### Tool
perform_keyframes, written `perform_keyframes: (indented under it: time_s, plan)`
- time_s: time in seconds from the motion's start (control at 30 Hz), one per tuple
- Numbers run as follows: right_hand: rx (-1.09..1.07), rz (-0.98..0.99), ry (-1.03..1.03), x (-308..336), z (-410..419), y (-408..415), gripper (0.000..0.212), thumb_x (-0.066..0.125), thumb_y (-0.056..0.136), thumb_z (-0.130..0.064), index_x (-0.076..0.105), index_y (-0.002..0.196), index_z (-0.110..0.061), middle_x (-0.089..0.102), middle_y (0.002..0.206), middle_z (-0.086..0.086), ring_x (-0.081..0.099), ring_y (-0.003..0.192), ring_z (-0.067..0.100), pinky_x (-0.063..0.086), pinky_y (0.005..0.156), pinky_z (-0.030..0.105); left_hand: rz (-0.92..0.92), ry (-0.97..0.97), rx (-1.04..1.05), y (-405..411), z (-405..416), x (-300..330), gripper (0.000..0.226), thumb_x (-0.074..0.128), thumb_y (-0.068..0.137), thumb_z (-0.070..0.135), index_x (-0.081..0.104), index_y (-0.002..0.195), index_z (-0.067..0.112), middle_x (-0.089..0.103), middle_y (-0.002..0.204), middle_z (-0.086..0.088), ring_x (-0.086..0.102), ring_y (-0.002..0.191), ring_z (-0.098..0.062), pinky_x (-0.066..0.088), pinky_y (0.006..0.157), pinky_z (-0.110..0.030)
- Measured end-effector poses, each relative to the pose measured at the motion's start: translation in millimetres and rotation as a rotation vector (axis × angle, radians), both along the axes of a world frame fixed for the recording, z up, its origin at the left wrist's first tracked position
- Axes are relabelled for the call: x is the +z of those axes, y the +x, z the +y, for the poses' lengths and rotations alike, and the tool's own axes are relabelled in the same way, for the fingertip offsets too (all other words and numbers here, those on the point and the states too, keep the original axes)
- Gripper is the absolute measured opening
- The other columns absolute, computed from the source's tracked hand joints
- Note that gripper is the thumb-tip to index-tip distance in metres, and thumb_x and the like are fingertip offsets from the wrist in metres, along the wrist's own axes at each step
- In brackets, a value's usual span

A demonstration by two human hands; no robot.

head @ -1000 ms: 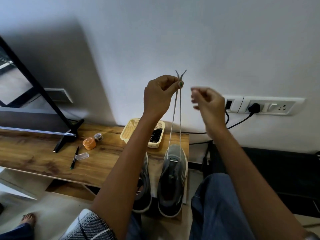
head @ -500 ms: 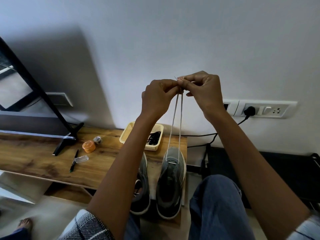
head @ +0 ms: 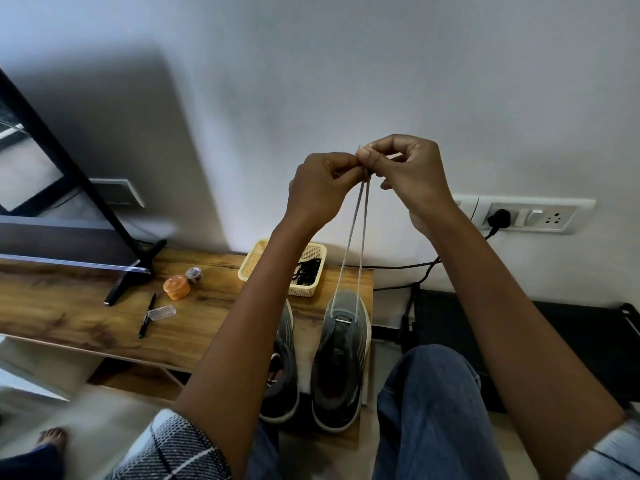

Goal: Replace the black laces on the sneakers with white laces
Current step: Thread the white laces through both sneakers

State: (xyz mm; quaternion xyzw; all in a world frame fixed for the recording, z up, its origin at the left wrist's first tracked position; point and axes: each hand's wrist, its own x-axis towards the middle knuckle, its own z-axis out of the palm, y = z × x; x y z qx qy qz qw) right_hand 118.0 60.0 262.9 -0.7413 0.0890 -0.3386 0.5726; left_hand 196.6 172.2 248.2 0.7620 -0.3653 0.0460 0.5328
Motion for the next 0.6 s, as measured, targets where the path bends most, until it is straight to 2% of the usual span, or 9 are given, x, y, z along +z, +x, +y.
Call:
perform_keyframes:
  time_s: [0.17,0.33,0.43,0.5,0.6]
  plan:
    - [0.045,-0.016,0.064,-12.1,0.6,-2.3,0.013,0.070,0.085,-0.019,0.071,0.097,-0.016,0.071,0.088,-0.007,0.060,0.065,-0.001,0.047,0.058,0.018,-0.005,-0.042,0.012,-0.7,1.4,-4.8,0.015,0.065,0.090,0.027,0.077,0.094,0.019,0.074,0.089,0.007,0.069,0.086,-0.004,0.056,0.083,-0.041]
    - [-0.019,-0.027,0.118,-30.2,3.6,-0.1,0.002,0.070,0.085,-0.017,0.072,0.084,-0.018,0.071,0.082,-0.006,0.063,0.070,-0.002,0.046,0.061,0.013,0.085,-0.030,-0.010,-2.2,4.8,-19.1,0.013,0.068,0.088,0.023,0.076,0.096,0.017,0.073,0.084,0.009,0.067,0.080,0.000,0.056,0.083,-0.032]
    - [-0.050,-0.019,0.214,-47.1,2.1,-2.5,0.003,0.067,0.087,-0.018,0.071,0.086,-0.019,0.073,0.086,-0.001,0.068,0.083,0.007,0.049,0.067,0.014,0.153,-0.066,0.029,0.4,13.5,-37.2,0.012,0.067,0.089,0.020,0.075,0.096,0.014,0.074,0.085,0.003,0.069,0.082,-0.007,0.055,0.081,-0.025]
    - [-0.035,0.040,0.251,-65.6,2.7,-5.2,0.005,0.065,0.089,-0.018,0.070,0.086,-0.019,0.073,0.084,0.001,0.068,0.080,0.015,0.052,0.069,0.020,0.227,-0.070,0.089,6.2,21.7,-59.4,0.010,0.062,0.092,0.016,0.072,0.092,0.014,0.072,0.081,0.002,0.070,0.079,-0.014,0.054,0.076,-0.021]
    - [0.001,0.144,0.331,-101.7,7.1,-11.1,0.006,0.064,0.090,-0.014,0.069,0.090,-0.011,0.069,0.077,0.004,0.066,0.069,0.012,0.055,0.069,0.023,0.357,-0.080,0.152,12.7,36.5,-99.2,0.016,0.053,0.096,0.012,0.065,0.089,0.020,0.068,0.078,0.002,0.068,0.074,-0.015,0.054,0.075,-0.031]
